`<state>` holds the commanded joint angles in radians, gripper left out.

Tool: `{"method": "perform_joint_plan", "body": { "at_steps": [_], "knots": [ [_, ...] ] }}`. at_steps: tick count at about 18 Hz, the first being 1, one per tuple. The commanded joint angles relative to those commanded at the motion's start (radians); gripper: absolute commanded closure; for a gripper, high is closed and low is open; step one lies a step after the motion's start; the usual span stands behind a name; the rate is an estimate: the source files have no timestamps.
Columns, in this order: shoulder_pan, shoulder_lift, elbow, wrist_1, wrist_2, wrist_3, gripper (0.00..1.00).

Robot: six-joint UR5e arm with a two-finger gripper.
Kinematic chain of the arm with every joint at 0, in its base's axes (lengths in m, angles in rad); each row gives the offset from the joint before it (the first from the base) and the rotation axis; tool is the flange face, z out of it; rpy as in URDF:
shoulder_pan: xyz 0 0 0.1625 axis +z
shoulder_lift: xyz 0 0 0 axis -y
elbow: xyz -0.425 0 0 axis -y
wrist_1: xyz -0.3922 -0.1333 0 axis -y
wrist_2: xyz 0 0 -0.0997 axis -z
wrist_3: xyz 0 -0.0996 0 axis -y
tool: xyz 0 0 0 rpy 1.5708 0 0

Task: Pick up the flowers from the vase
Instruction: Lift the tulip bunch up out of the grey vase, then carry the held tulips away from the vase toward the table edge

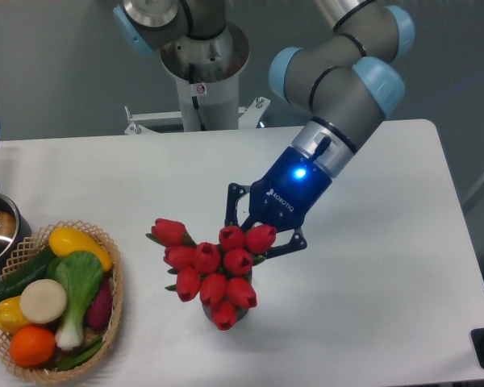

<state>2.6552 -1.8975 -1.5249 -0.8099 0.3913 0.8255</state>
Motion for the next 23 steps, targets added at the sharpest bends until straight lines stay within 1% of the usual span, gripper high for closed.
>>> {"method": "perform_joint_plan", "body": {
  "at_steps": [3,9,13,15,20,23],
  "knots": [
    [0.015,0.0,0.012,0.0,-0.032,-0.037,1.0],
    [0.026,0.002,0.022,0.0,-0.035,-0.077,1.0],
    [0.041,-0.006,0.081,0.0,-0.037,-0.187,1.0],
    [0.057,-0.009,0.1,0.0,-0.037,-0.215,1.0],
    [0.1,-0.008,0.098,0.0,-0.035,-0.21,1.0],
    [0.137,-0.012,0.088,0.002,-0.016,-0.154,1.0]
  ]
}}
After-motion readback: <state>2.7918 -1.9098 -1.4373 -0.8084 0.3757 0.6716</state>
